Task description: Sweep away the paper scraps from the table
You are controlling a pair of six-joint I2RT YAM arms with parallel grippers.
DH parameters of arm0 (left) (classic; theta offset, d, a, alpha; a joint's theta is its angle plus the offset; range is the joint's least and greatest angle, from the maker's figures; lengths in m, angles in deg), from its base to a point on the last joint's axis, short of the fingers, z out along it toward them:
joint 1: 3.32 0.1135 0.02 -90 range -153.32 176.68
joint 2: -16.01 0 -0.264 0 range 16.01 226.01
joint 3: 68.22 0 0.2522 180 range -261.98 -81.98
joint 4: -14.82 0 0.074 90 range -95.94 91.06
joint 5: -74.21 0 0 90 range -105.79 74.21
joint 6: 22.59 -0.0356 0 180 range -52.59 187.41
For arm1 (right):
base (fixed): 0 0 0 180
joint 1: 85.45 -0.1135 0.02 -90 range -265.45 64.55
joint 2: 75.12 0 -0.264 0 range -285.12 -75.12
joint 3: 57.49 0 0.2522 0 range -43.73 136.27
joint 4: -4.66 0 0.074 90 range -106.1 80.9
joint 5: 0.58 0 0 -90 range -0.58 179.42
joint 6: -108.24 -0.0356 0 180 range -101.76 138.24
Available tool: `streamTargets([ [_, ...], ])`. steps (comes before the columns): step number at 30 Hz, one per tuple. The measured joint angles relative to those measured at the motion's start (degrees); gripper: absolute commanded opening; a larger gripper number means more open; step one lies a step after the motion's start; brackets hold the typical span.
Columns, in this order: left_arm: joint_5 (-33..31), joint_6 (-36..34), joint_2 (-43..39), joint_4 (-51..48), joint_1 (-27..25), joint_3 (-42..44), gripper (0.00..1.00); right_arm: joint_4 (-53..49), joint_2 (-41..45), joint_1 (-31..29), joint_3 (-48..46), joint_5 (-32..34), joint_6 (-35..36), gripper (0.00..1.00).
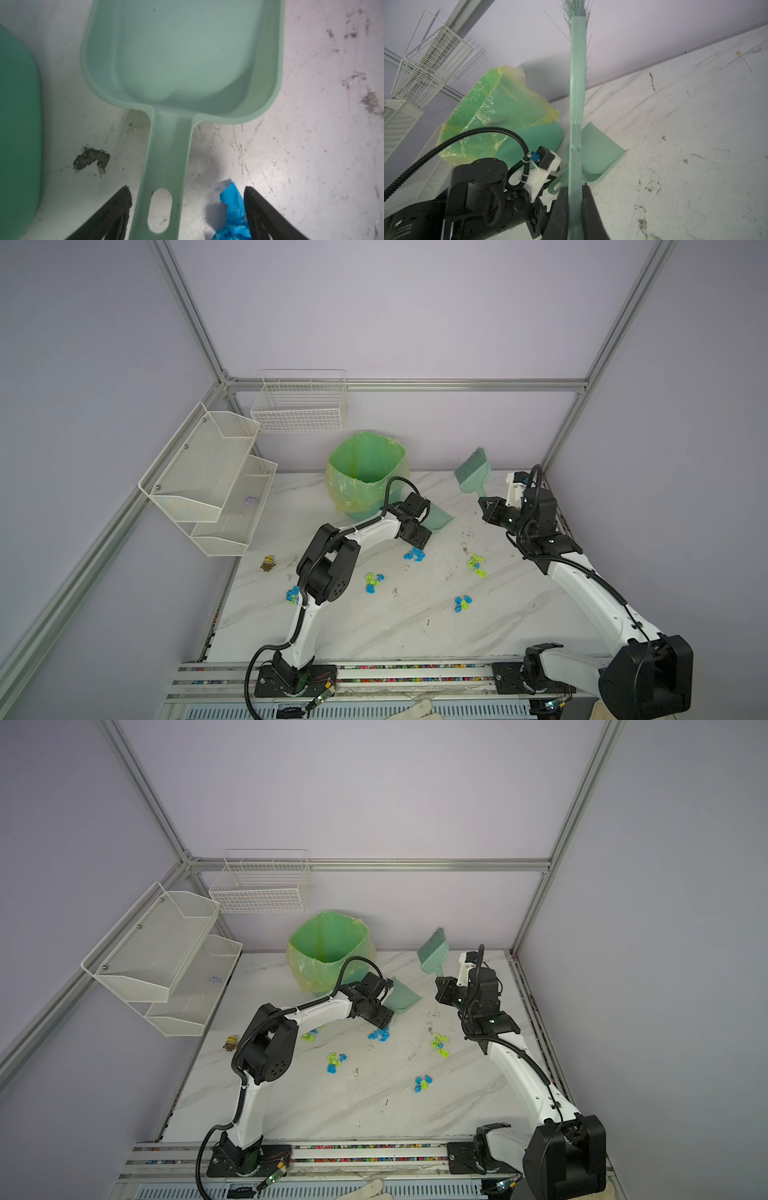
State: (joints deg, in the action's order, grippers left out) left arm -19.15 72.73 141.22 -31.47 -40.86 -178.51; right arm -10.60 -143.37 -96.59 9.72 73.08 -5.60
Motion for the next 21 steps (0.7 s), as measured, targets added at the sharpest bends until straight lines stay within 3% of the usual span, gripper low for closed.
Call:
streamTargets([
  [21,-0.72,-0.55,0.09,-1.38,0.00,-0.44,0.46,0.02,0.00,0.00,0.00,-0.68,-0.02,0.00],
])
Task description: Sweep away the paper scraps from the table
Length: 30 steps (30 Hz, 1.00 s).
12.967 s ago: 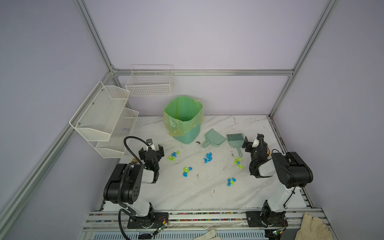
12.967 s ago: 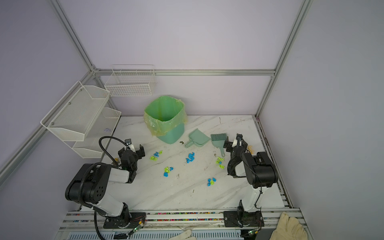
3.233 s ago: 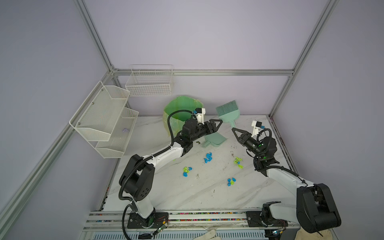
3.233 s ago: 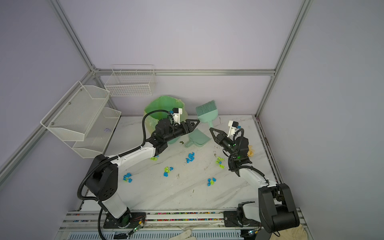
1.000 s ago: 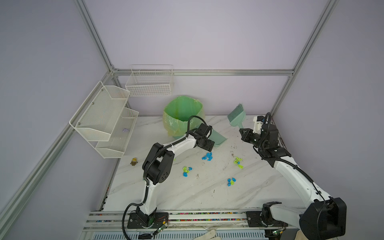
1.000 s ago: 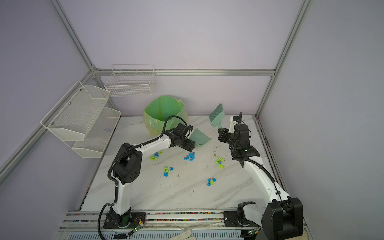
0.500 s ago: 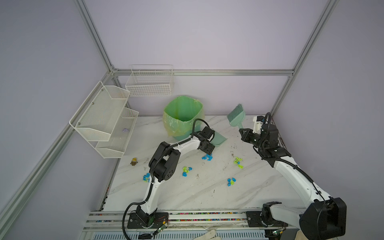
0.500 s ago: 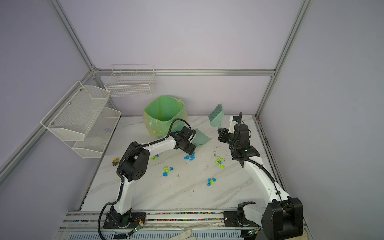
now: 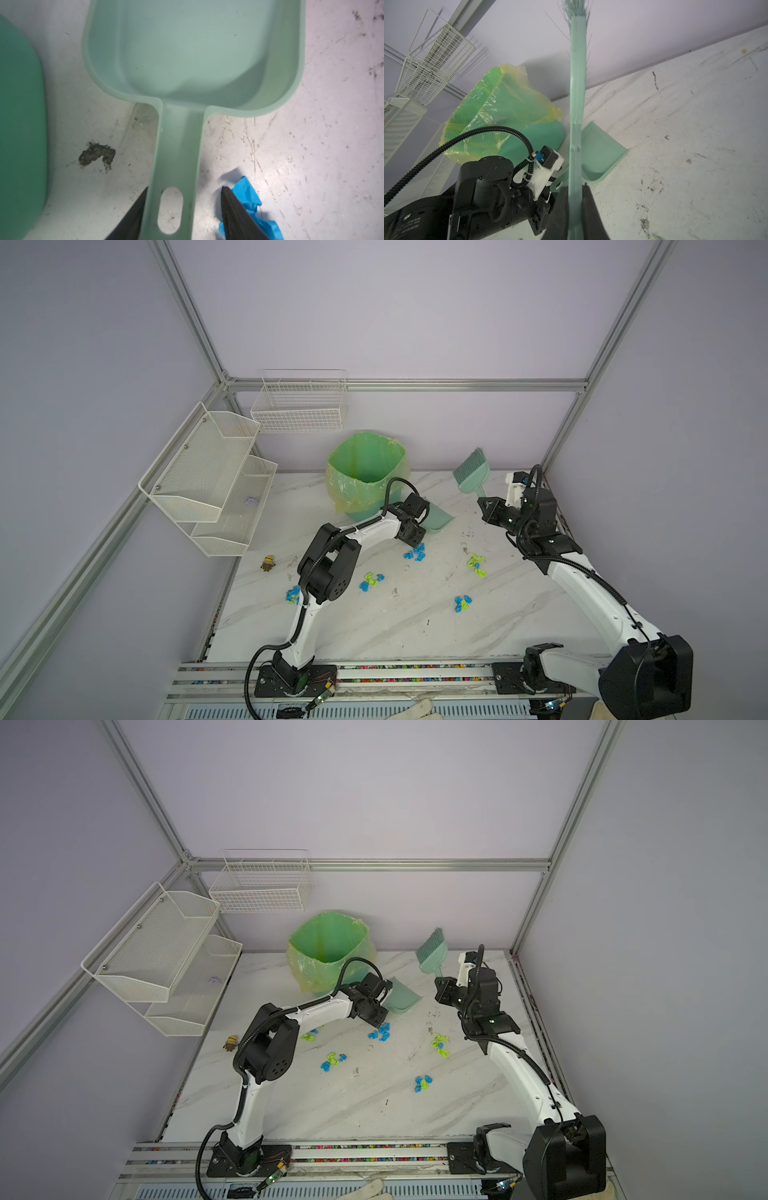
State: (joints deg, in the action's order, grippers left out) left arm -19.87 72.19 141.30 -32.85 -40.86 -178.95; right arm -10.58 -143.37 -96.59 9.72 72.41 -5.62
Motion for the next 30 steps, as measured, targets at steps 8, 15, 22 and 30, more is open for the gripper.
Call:
streamTargets([
  [8,0.70,0.57,0.00,-0.96,-0.17,-0.44,0.39,0.00,0.00,0.00,0.00,0.00,0.00,0.00],
  [15,0.28,1.44,-0.04,-2.25,-0.42,-3.19,0.51,0.39,0.00,0.00,0.00,-0.57,0.00,0.00],
  [22,-0.85,1.62,-0.04,-3.52,-0.44,-6.99,0.47,0.83,0.22,0.00,-0.72,-0.66,-0.02,0.00],
  [30,-2.23,1.44,0.85,-5.64,-0.74,-8.24,0.47,0.83,0.22,0.00,-0.83,-0.83,0.02,0.00],
])
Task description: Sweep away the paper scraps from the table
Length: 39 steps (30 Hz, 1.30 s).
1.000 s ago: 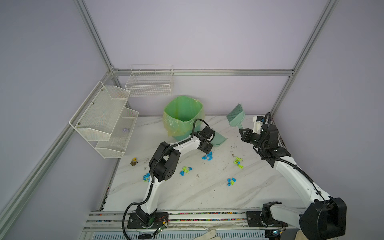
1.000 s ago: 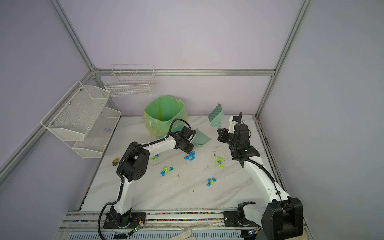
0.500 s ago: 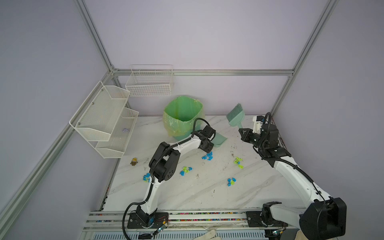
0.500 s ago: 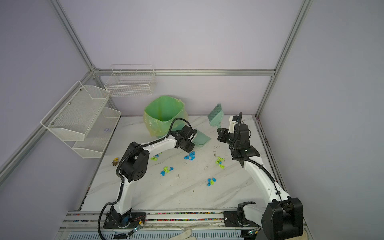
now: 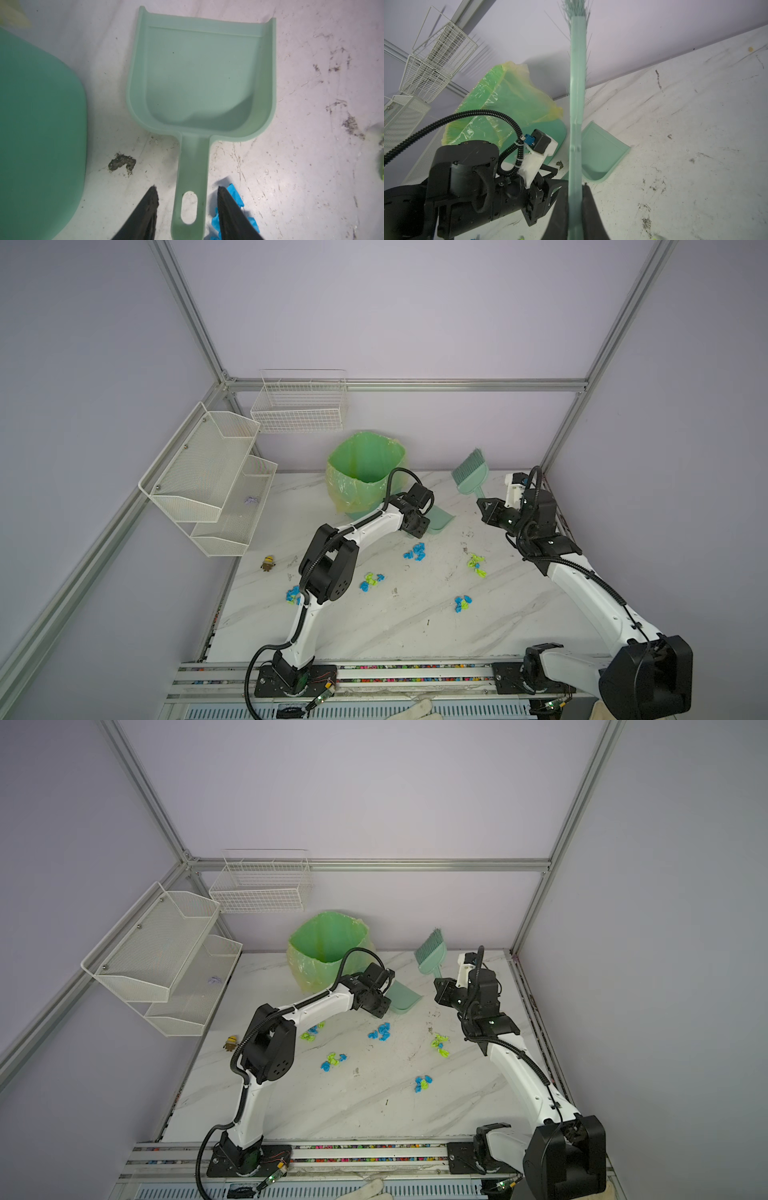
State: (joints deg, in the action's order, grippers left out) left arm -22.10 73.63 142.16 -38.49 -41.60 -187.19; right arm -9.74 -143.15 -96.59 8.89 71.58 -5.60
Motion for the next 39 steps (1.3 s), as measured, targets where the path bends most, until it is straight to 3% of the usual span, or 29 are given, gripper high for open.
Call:
streamTargets([
  [15,-0.37,-0.04,1.53,-2.10,-0.44,0.00,0.46,0.00,0.00,0.00,0.00,-0.11,0.13,0.00],
  [39,-1.49,-1.31,2.97,-3.15,-0.59,0.00,0.29,-0.02,0.00,0.00,0.04,-1.25,-0.46,0.00],
])
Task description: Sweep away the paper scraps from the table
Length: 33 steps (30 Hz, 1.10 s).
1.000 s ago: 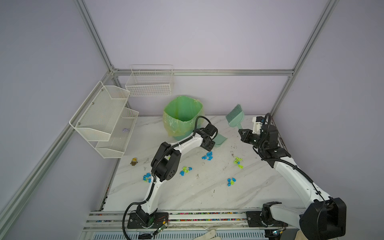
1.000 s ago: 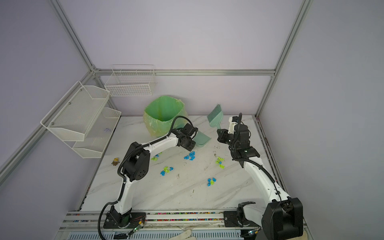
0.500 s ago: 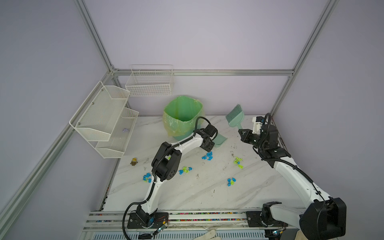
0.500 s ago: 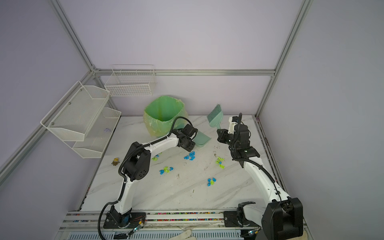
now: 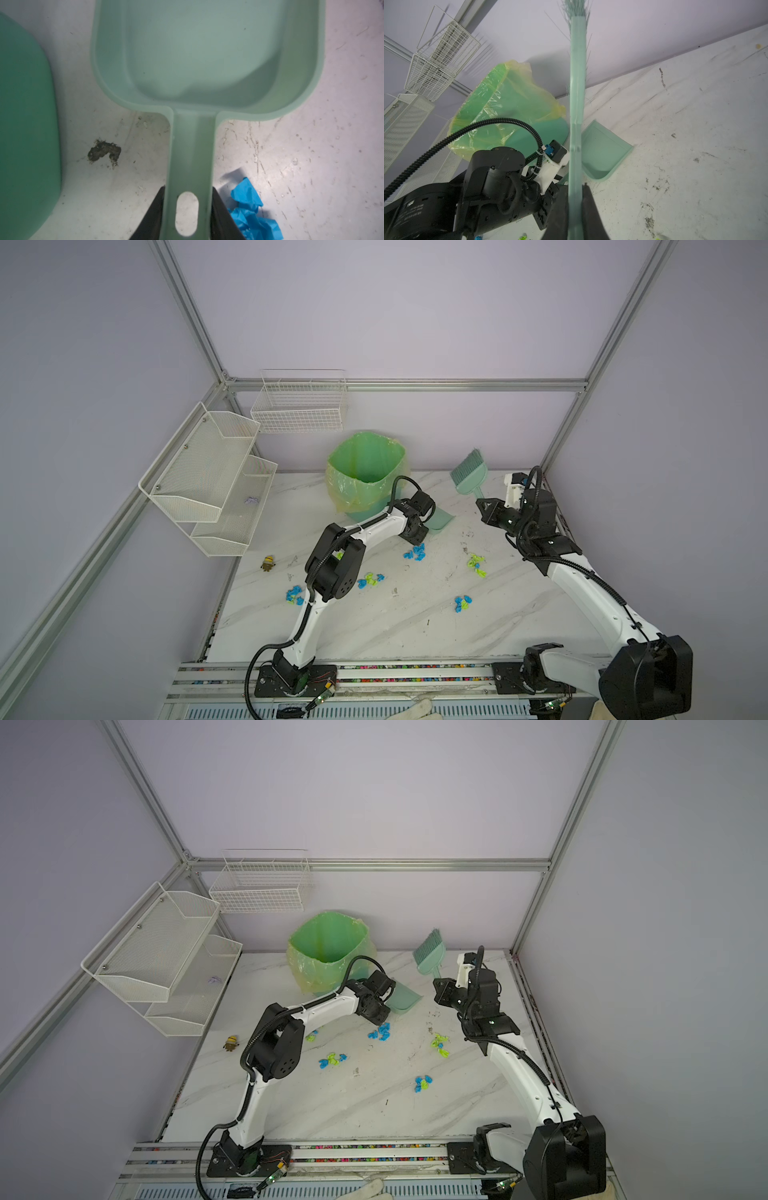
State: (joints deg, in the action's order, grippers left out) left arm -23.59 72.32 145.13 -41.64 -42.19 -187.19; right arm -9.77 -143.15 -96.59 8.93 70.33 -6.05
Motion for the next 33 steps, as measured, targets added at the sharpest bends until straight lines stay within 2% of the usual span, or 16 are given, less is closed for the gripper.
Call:
streamTargets([
  [10,-0.11,0.00,0.00,-0.35,-0.22,0.00,0.26,0.00,1.07,0.00,0.37,-0.07,-0.72,0.00],
  [16,-0.15,0.04,0.00,-0.35,-0.22,-0.02,0.10,-0.02,1.22,0.00,0.35,-0.04,-0.81,0.00],
  [21,-0.15,0.24,0.00,-1.29,-0.22,-0.48,0.08,-0.98,1.60,0.00,1.11,0.07,-1.07,0.00],
  [28,0.13,0.48,-1.53,-4.15,-0.22,-1.16,0.07,-7.45,1.31,0.00,8.26,2.91,-0.46,0.00],
  [33,0.68,0.48,-7.63,-6.38,-0.22,-1.16,0.07,-16.04,-0.57,0.00,15.39,7.30,0.15,0.00],
])
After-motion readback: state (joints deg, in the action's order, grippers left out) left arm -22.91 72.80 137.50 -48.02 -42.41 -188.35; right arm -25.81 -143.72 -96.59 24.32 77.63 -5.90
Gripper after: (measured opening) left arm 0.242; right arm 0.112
